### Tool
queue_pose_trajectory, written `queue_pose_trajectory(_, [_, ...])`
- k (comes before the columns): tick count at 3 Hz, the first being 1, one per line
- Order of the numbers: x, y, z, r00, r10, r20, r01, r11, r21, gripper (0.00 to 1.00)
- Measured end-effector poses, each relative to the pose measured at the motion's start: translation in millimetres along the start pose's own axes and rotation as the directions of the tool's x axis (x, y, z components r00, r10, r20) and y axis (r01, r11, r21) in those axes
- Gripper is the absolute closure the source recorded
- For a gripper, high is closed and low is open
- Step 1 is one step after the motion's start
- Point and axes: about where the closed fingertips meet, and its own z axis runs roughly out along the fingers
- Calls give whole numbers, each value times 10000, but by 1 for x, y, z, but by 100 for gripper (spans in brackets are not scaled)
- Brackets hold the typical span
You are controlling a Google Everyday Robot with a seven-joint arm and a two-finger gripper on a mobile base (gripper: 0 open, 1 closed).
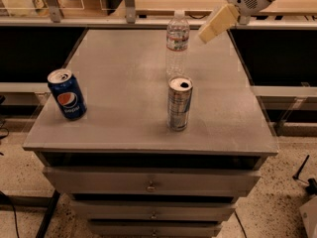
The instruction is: Move water bottle near redbull can
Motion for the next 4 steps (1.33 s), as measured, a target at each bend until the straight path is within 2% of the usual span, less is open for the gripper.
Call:
queue_pose_trajectory(1, [1, 0, 15, 9949, 536, 857, -510, 9982, -326, 0])
queue_pose_trajectory(2, [-1, 3, 41, 9743, 1054, 1989, -920, 9929, -755, 0])
queue_pose_trajectory(3, [-2, 6, 66, 9469, 1367, 2912, -1083, 9878, -1117, 0])
queue_pose_trajectory(4, [-3, 9, 86, 9230, 1482, 3551, -1045, 9847, -1391, 0])
